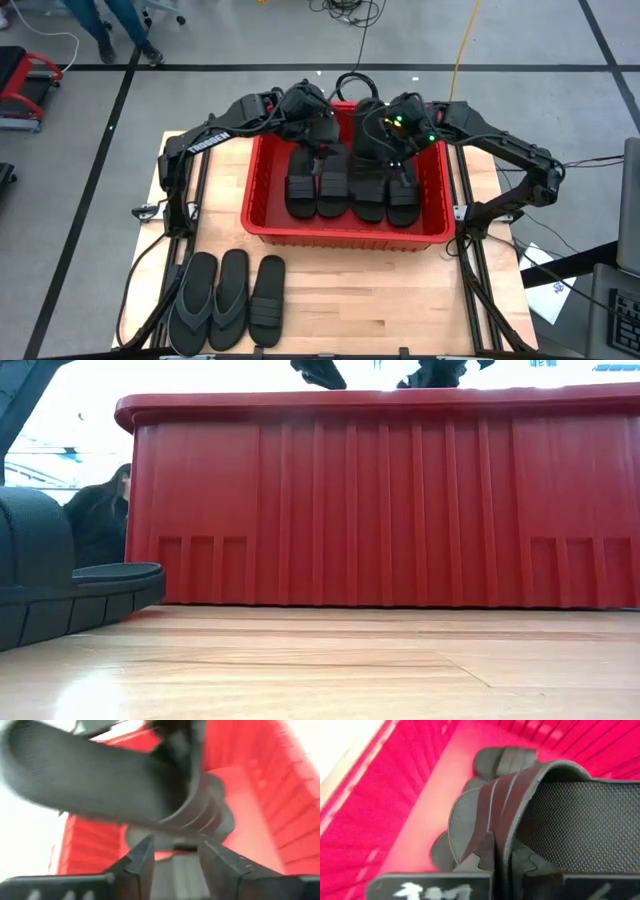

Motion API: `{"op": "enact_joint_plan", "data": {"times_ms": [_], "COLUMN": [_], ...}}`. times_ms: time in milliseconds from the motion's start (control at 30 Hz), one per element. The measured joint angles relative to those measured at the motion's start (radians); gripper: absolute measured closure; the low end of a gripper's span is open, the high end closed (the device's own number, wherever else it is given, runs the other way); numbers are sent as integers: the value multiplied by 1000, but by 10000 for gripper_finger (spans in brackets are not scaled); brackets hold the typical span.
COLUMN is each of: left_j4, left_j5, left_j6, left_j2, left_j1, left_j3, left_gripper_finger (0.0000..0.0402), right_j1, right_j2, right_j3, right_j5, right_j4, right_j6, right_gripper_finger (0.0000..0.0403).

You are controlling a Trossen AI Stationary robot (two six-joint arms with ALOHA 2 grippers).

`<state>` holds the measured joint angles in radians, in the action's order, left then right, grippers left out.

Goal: Pick and place slides into bin
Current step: Put the black slide into the red bin

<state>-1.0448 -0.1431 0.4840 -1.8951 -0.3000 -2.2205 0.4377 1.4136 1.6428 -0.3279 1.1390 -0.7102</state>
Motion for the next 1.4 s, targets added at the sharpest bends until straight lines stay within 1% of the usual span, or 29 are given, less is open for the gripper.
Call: {"op": "enact_joint_plan", "data": {"times_ms": [100,200,367,400,500,600,667,733,900,1100,1233,1400], "left_j4": [-3,-3,7,7,5,3,3,2,3,29,45,52], "left_j5": [81,94,110,120,129,129,129,120,110,110,110,109], "left_j6": [-19,-15,-27,-43,-92,-115,-126,-129,-128,-127,-120,-120], "left_j2": [19,48,90,93,102,107,108,105,105,105,105,105], "left_j1": [0,10,21,21,19,18,18,19,20,19,19,19], "left_j3": [1,1,1,1,3,3,3,3,3,3,3,3], "left_gripper_finger": [227,220,240,245,257,265,265,264,265,265,265,265], "right_j1": [45,98,190,202,228,259,279,296,338,359,362,369], "right_j2": [-3,-6,-10,-10,-7,-9,-8,-8,-9,-9,-9,-10], "right_j3": [-1,-31,-142,-174,-274,-362,-413,-446,-470,-470,-475,-518], "right_j5": [-62,-138,-296,-311,-291,-229,-196,-191,-196,-200,-221,-225], "right_j4": [114,127,141,139,148,143,133,121,123,156,213,182], "right_j6": [-17,-17,-38,-47,-93,-131,-137,-136,-104,-51,-82,-91], "right_gripper_finger": [401,401,400,400,400,399,399,399,398,397,397,397]}}
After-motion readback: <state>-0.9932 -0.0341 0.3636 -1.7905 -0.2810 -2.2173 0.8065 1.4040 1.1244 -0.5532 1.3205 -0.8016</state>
